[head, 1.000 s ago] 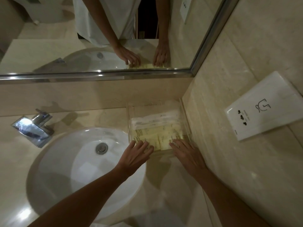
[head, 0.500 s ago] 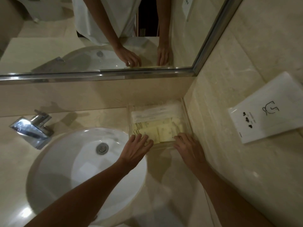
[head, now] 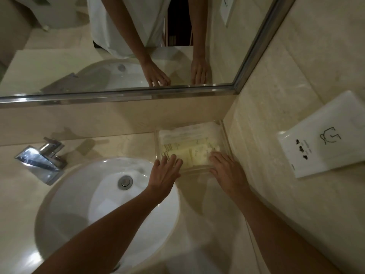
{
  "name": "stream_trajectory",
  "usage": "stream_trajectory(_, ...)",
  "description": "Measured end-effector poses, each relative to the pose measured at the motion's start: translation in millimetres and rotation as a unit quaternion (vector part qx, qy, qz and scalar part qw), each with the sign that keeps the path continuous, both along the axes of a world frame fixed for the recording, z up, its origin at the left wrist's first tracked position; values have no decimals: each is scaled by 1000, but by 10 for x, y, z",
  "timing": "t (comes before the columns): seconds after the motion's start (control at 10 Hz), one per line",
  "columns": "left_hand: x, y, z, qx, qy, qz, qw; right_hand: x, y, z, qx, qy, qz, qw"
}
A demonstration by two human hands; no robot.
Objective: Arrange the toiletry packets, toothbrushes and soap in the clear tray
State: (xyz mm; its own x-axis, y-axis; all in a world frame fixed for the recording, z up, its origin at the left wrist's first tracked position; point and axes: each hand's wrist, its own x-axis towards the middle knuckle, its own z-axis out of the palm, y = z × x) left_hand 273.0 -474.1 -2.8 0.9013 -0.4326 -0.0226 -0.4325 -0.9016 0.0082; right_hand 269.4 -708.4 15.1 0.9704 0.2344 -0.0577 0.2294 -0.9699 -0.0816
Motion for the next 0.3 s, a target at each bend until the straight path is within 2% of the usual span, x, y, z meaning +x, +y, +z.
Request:
stream_trajectory(0.1, 0, -30, 75, -1, 31, 24, 999, 6, 60, 86, -8, 4, -15, 1000)
stream_trajectory(0.3, 47, -36, 225, -42, 128, 51, 990, 58, 281, 280, 7, 94, -51, 994)
